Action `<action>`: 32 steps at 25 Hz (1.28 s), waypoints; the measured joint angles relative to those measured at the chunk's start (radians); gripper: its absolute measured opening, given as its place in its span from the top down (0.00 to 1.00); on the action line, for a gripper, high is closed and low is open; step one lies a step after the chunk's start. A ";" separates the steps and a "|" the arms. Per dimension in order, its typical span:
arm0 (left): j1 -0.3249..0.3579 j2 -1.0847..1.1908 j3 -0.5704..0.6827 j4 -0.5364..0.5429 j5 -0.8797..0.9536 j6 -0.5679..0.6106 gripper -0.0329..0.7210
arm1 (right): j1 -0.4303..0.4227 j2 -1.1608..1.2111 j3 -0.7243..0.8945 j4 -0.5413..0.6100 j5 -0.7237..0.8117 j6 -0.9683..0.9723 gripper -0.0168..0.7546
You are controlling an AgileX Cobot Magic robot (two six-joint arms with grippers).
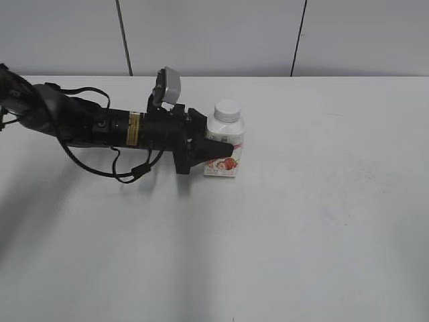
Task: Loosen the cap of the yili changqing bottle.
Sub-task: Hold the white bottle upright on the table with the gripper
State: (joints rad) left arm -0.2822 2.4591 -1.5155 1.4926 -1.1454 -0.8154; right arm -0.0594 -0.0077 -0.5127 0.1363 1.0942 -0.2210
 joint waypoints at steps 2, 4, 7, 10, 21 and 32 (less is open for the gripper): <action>0.006 -0.059 0.087 -0.001 -0.002 0.046 0.45 | 0.000 0.000 0.000 0.000 0.000 0.000 0.29; 0.009 -0.109 0.181 -0.014 -0.015 0.096 0.45 | 0.000 0.000 0.000 0.000 0.000 0.000 0.29; 0.009 -0.164 0.300 -0.056 -0.030 0.178 0.45 | 0.000 0.000 0.000 0.000 0.000 0.000 0.29; 0.009 -0.177 0.382 -0.095 -0.034 0.248 0.45 | 0.000 0.000 0.000 0.000 0.000 0.000 0.29; 0.008 -0.159 0.461 -0.148 -0.048 0.368 0.45 | 0.000 0.000 0.000 0.000 0.000 0.000 0.29; 0.008 -0.154 0.461 -0.149 -0.057 0.375 0.45 | 0.000 0.000 0.000 0.000 0.000 0.000 0.29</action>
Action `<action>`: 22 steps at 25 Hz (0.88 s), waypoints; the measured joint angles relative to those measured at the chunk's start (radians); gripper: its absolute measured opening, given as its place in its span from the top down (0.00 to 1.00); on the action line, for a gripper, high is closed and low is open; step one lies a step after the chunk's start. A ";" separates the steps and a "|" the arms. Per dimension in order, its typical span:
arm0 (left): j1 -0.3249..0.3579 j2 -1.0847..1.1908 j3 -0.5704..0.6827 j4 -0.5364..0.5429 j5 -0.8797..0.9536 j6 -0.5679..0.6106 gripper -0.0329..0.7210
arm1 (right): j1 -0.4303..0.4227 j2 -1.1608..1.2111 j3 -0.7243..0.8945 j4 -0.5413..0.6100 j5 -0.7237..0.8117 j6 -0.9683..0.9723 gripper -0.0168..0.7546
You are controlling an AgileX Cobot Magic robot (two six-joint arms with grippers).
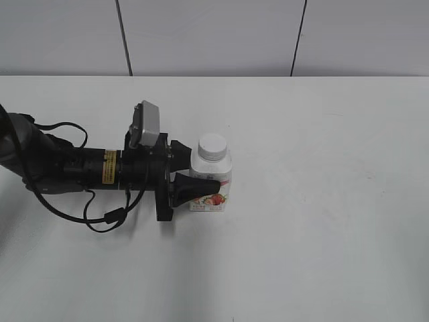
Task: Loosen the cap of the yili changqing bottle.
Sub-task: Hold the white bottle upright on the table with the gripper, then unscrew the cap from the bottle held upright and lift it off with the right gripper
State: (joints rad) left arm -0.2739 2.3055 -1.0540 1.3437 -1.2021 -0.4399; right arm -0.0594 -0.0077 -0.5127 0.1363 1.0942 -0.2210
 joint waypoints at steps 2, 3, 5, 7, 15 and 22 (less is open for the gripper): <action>0.000 0.000 0.000 0.002 -0.001 0.000 0.45 | 0.000 0.000 0.000 0.000 0.000 0.000 0.29; 0.000 0.000 0.000 0.002 -0.001 0.000 0.45 | 0.000 0.000 0.000 0.000 0.000 0.000 0.29; 0.000 0.000 0.000 0.001 -0.001 0.000 0.45 | 0.000 0.000 0.000 0.000 0.000 0.000 0.29; 0.000 0.000 0.000 0.001 -0.002 0.000 0.45 | 0.000 0.000 0.000 0.000 0.000 0.000 0.29; 0.000 0.000 0.000 0.001 -0.002 0.007 0.46 | 0.000 0.000 -0.002 0.037 -0.002 0.000 0.29; -0.005 0.000 0.000 0.000 -0.001 0.008 0.46 | 0.000 0.119 -0.021 0.160 -0.023 0.000 0.29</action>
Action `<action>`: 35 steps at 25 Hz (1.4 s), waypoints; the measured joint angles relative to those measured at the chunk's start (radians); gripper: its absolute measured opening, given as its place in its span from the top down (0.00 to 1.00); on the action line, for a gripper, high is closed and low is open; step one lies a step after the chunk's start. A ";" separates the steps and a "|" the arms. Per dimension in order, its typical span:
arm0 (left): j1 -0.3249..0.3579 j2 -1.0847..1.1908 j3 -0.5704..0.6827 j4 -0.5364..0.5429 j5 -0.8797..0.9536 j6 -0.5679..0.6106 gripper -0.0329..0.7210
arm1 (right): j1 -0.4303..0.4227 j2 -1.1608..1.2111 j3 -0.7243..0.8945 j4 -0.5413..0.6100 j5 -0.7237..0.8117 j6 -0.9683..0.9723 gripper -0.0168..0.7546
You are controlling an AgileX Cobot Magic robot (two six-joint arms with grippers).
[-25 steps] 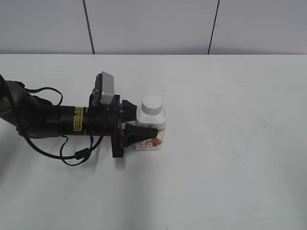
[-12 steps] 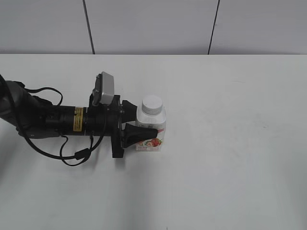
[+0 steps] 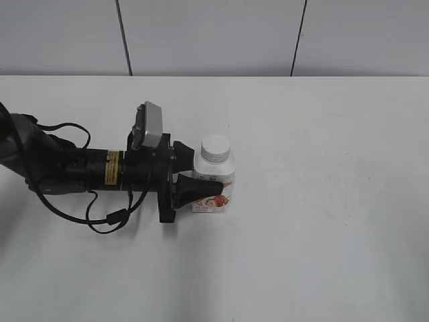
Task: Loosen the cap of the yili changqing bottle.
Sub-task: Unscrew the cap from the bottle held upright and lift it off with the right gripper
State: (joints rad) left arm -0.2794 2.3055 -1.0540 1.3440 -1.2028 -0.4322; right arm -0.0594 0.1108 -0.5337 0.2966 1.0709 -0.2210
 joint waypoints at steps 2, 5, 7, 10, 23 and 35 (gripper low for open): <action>-0.008 0.000 0.000 -0.003 0.000 0.006 0.46 | 0.000 0.094 -0.012 0.008 -0.001 0.000 0.29; -0.028 0.000 0.000 -0.003 0.000 0.021 0.46 | 0.000 0.226 -0.048 0.053 -0.001 0.000 0.29; -0.041 0.000 0.000 -0.003 0.000 0.024 0.46 | 0.000 0.321 -0.087 0.109 -0.001 0.000 0.29; -0.051 0.000 0.000 -0.011 0.002 0.026 0.46 | 0.000 0.484 -0.148 0.177 0.004 0.001 0.29; -0.051 0.002 0.000 -0.031 0.003 0.026 0.46 | 0.217 1.140 -0.517 0.195 0.005 0.192 0.29; -0.051 0.002 0.000 -0.043 0.007 0.026 0.46 | 0.511 1.618 -0.957 0.057 0.093 0.573 0.29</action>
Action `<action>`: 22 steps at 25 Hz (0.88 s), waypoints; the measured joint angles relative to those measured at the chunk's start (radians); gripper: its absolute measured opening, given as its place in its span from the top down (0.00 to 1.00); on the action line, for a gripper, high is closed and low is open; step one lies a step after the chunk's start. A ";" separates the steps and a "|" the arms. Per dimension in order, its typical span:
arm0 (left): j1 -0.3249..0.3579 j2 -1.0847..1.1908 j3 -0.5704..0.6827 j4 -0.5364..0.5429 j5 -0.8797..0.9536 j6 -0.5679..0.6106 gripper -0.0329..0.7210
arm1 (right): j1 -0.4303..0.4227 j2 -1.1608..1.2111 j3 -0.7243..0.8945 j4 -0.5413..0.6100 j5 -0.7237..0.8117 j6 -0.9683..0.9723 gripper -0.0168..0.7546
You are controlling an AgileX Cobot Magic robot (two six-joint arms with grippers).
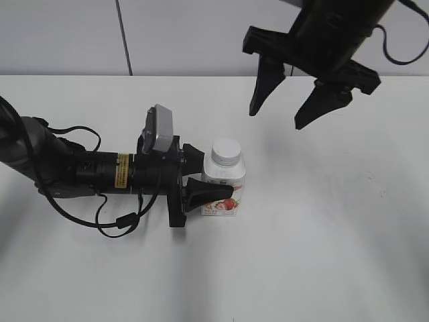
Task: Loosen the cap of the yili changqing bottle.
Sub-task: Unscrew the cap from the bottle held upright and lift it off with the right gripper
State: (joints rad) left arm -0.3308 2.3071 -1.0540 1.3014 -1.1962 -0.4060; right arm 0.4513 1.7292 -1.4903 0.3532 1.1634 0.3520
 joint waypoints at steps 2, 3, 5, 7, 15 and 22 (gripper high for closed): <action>0.000 0.000 0.000 0.000 0.000 0.000 0.46 | 0.019 0.069 -0.061 -0.025 0.027 0.030 0.29; 0.000 0.000 0.000 -0.001 0.001 0.000 0.46 | 0.029 0.096 -0.090 -0.034 0.036 0.042 0.29; 0.000 0.000 0.000 -0.002 0.001 0.000 0.46 | 0.046 0.155 -0.139 -0.036 0.043 0.059 0.29; 0.000 0.000 0.000 -0.003 0.001 0.000 0.46 | 0.063 0.201 -0.184 -0.038 0.045 0.073 0.29; 0.000 0.000 0.000 -0.008 0.002 0.000 0.46 | 0.106 0.299 -0.262 -0.041 0.046 0.157 0.29; 0.000 0.000 0.000 -0.015 0.004 0.000 0.46 | 0.106 0.343 -0.266 -0.043 0.048 0.176 0.29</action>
State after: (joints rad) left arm -0.3308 2.3071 -1.0540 1.2863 -1.1926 -0.4060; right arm 0.5570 2.0720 -1.7558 0.3104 1.2113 0.5275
